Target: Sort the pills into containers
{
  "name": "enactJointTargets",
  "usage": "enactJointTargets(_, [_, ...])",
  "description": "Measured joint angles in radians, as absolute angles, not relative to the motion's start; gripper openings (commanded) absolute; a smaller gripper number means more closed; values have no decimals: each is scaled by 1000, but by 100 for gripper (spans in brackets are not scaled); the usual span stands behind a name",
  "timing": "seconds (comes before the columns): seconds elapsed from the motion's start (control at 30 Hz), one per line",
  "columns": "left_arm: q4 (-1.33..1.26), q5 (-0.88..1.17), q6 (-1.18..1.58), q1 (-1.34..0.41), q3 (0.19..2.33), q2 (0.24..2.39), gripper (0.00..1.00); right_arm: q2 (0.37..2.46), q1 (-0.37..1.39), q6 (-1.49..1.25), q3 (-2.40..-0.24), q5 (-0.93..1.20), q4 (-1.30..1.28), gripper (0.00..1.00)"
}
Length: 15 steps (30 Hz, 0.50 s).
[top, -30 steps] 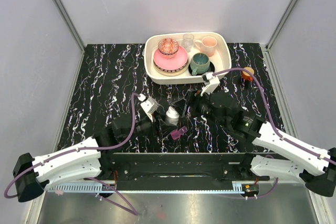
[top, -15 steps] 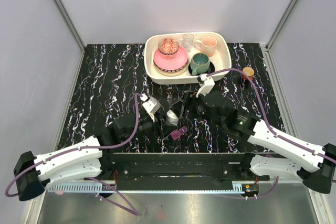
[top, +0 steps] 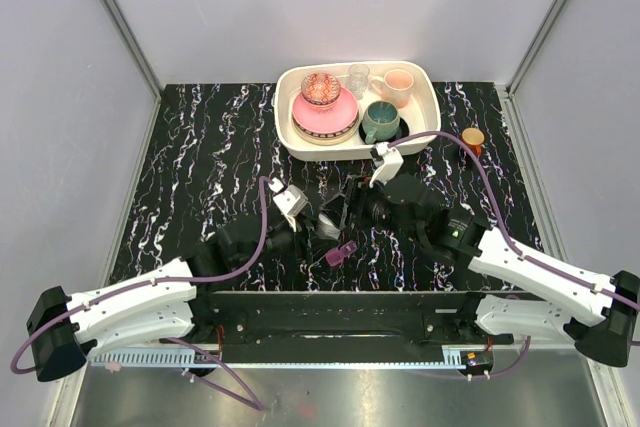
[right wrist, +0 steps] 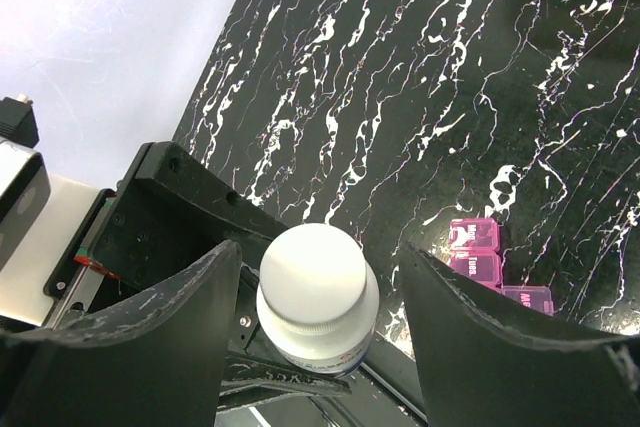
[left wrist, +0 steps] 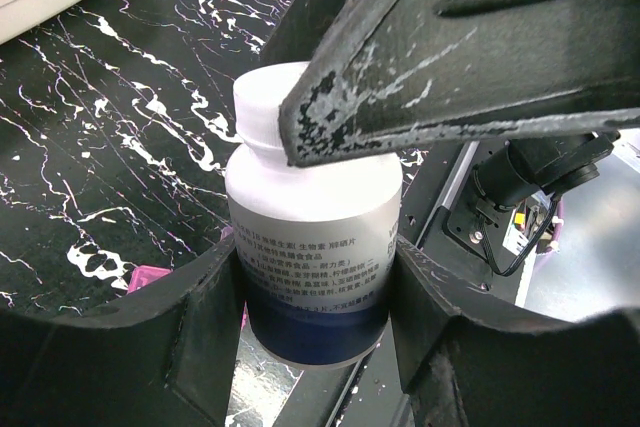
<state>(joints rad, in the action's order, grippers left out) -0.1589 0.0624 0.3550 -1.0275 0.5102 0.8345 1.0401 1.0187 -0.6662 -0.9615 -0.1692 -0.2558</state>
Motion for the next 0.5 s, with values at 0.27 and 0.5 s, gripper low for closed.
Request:
enactJointTargets(0.27, [-159,62,355,-1028,511,834,0,1050,1019,-675,-962,-159,-255,53])
enactJointTargets(0.5, [-159,62,355,-1028,511,834,0,1050,1019,-677,-961,-156,-252,16])
